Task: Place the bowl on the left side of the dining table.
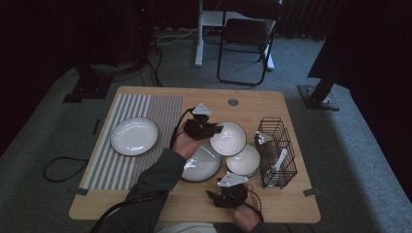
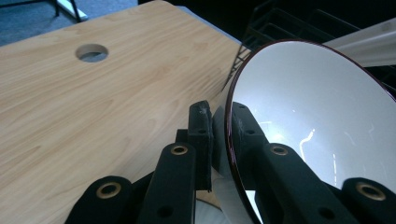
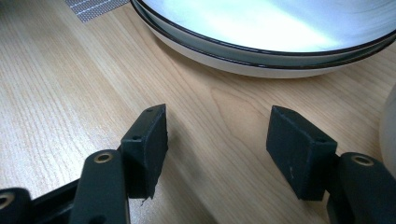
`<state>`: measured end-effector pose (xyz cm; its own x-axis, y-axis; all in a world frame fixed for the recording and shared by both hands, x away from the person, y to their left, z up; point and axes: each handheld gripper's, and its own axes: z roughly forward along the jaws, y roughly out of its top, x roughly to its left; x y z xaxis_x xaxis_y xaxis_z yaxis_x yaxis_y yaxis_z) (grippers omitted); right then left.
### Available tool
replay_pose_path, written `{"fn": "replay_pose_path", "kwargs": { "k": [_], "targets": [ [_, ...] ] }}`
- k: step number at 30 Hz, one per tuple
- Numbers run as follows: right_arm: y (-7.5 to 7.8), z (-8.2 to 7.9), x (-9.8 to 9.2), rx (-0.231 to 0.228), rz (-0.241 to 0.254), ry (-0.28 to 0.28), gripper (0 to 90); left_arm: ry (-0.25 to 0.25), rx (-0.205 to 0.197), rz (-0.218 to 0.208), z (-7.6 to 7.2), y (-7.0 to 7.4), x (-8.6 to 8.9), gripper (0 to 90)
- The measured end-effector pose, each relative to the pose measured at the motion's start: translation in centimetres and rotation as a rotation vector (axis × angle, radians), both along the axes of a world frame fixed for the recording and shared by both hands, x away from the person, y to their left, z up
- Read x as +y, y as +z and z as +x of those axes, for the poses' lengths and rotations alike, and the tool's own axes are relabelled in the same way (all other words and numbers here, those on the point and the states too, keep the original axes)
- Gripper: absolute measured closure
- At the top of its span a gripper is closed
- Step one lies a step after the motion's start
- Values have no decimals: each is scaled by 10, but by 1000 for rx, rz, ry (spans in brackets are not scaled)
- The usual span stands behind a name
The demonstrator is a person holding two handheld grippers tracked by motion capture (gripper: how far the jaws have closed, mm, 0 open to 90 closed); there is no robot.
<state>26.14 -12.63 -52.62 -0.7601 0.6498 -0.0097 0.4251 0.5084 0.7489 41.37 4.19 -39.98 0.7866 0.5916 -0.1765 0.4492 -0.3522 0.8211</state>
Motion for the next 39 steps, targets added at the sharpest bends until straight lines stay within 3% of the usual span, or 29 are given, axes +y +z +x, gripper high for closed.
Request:
{"fn": "replay_pose_path", "kwargs": {
  "k": [21,39],
  "targets": [
    [0,0,0,1,1,0,379,141,17,-17,14,-7,72,818],
    [0,0,0,2,1,-1,379,262,17,-13,17,-20,129,816]
  ]
}}
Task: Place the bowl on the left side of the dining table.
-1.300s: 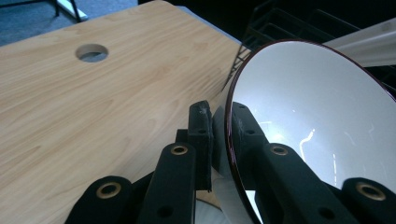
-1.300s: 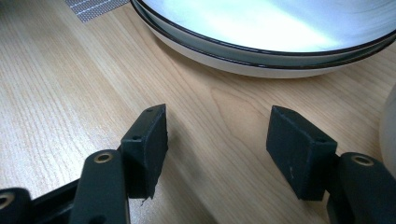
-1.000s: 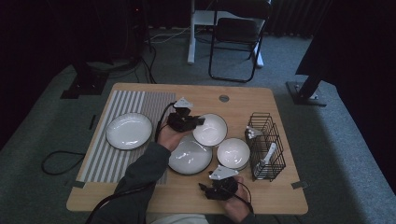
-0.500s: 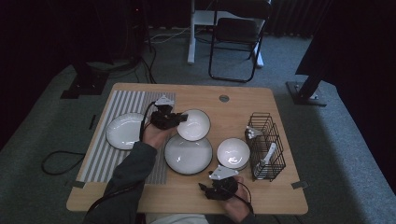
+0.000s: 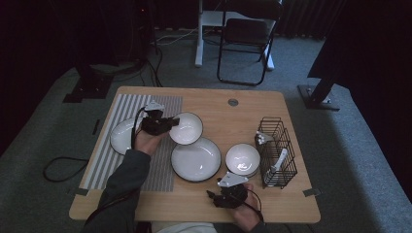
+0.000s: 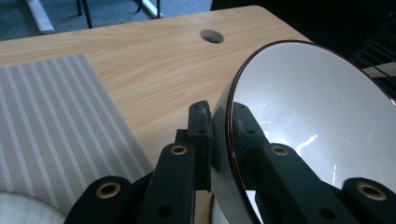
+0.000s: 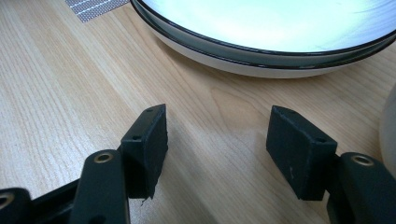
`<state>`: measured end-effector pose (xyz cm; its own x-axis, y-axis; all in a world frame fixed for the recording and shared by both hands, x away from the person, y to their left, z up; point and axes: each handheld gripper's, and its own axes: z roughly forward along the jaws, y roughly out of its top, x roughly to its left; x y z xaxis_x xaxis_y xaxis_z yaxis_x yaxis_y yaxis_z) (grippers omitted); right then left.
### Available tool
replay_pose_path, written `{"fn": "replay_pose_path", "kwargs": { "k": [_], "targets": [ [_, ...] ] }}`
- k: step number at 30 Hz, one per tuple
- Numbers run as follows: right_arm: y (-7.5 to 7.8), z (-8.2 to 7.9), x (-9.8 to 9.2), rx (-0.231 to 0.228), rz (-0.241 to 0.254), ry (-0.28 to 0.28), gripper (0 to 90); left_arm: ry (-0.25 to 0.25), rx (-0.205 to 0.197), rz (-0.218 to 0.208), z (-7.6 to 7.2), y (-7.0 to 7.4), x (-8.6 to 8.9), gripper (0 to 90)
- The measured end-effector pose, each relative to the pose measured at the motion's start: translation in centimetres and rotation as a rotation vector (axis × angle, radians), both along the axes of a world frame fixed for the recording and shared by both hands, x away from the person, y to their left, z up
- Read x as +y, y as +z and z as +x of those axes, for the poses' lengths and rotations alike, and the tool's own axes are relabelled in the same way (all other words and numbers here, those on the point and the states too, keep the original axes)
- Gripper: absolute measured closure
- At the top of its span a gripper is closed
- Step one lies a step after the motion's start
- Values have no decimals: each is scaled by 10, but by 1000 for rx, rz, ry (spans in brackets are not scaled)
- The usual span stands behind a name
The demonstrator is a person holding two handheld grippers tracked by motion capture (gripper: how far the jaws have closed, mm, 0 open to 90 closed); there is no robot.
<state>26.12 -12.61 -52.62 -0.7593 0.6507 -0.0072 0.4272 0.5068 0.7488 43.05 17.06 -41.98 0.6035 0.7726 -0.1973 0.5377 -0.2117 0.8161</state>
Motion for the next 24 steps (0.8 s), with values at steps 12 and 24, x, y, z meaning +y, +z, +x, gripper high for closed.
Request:
{"fn": "replay_pose_path", "kwargs": {
  "k": [12,24],
  "targets": [
    [0,0,0,-1,0,0,379,102,5,-4,-1,-10,37,816],
    [0,0,0,0,0,0,379,193,8,-8,-1,-9,74,816]
  ]
}}
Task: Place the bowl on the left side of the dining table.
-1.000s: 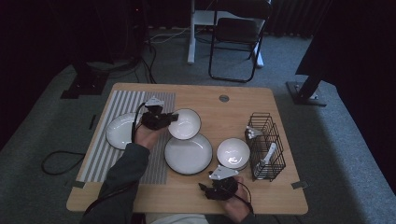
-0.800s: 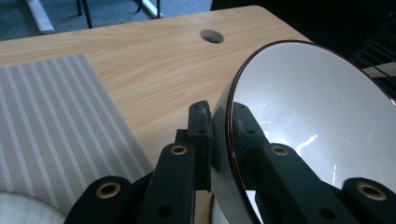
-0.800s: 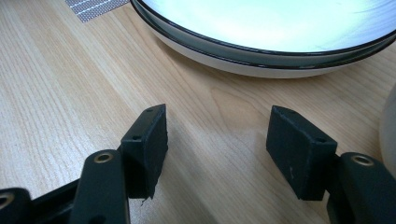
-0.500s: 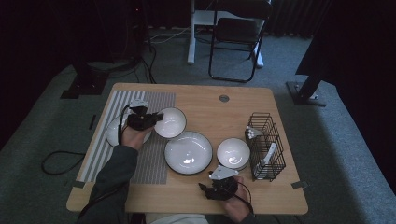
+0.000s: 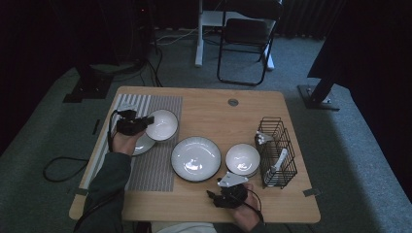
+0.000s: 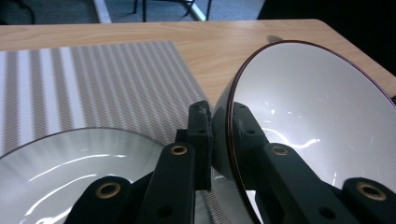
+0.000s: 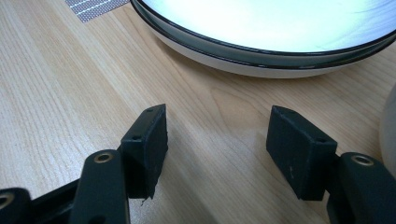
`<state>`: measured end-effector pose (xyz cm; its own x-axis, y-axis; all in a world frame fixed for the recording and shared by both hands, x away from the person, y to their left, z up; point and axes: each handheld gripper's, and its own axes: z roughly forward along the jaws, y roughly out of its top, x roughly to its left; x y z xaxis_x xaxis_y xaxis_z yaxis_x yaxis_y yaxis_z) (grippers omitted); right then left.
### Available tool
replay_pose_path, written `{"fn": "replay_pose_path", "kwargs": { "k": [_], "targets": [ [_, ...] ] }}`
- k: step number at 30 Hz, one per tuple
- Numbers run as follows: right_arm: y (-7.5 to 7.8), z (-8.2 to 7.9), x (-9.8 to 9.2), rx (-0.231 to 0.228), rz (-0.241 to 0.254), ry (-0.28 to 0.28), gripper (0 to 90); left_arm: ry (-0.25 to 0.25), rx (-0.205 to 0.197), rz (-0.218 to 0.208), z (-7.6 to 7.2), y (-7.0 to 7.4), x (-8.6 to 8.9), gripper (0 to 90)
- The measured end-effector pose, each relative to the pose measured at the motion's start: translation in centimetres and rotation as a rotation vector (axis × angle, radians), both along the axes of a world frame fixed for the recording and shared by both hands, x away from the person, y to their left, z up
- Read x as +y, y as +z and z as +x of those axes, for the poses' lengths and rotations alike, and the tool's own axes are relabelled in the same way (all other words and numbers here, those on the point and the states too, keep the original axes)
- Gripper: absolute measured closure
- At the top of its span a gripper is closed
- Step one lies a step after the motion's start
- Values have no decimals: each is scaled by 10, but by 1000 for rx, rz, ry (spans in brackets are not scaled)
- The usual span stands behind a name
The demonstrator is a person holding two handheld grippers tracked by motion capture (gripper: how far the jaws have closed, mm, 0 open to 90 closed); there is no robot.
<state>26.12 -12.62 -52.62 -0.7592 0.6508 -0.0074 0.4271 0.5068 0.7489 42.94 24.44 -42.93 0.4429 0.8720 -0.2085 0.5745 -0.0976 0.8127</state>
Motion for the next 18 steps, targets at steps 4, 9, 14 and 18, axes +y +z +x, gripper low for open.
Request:
{"fn": "replay_pose_path", "kwargs": {
  "k": [4,9,14,18],
  "targets": [
    [0,0,0,0,0,0,378,38,3,1,0,-2,13,816],
    [0,0,0,0,0,0,379,83,20,1,0,-5,28,815],
    [0,0,0,-1,0,0,379,125,32,1,-1,-11,42,815],
    [0,0,0,-1,0,1,378,166,40,17,-2,-15,55,815]
  ]
}}
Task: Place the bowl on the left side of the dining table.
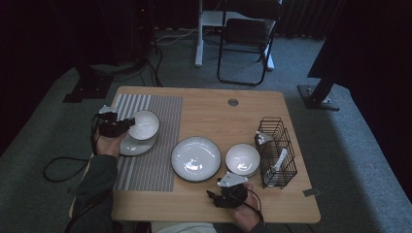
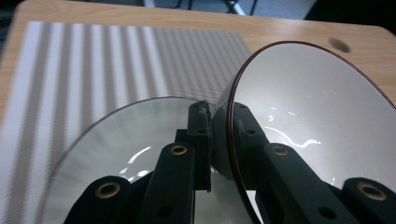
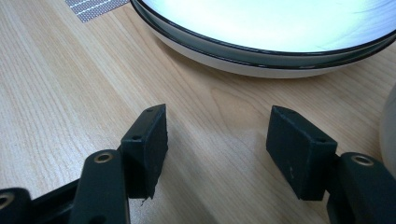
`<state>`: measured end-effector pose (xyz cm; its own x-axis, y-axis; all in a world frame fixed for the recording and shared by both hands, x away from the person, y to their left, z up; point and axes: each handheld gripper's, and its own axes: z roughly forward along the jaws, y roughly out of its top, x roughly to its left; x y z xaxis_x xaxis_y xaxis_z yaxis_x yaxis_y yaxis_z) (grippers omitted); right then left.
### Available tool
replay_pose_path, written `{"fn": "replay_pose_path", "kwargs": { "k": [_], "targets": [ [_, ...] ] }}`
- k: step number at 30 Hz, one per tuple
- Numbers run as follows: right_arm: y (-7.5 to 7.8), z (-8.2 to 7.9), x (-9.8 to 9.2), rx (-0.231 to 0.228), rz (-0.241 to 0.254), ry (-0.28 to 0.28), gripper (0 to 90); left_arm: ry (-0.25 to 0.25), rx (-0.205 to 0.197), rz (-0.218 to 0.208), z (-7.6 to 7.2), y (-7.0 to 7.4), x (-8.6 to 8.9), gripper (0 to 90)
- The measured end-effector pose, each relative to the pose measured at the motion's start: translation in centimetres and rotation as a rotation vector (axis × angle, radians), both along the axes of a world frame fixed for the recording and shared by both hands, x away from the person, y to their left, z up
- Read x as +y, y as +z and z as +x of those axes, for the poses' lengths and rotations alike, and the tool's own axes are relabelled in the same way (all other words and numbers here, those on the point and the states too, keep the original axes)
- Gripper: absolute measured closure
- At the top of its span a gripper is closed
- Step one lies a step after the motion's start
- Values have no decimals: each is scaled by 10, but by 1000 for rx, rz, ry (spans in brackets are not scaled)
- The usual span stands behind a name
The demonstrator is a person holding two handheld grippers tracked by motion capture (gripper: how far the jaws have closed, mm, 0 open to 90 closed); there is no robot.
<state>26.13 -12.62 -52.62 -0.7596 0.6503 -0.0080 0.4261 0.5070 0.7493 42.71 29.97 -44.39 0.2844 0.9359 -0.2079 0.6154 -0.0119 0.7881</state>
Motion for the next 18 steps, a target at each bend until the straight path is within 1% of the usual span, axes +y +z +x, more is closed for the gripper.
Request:
{"fn": "replay_pose_path", "kwargs": {
  "k": [2,8,10,18],
  "targets": [
    [0,0,0,0,0,0,379,18,4,5,-1,-2,6,814],
    [0,0,0,1,0,-1,379,48,22,28,-2,-8,18,814],
    [0,0,0,0,0,-1,379,58,29,27,-2,-10,20,814],
    [0,0,0,1,1,-1,379,69,58,32,2,-20,22,814]
  ]
}}
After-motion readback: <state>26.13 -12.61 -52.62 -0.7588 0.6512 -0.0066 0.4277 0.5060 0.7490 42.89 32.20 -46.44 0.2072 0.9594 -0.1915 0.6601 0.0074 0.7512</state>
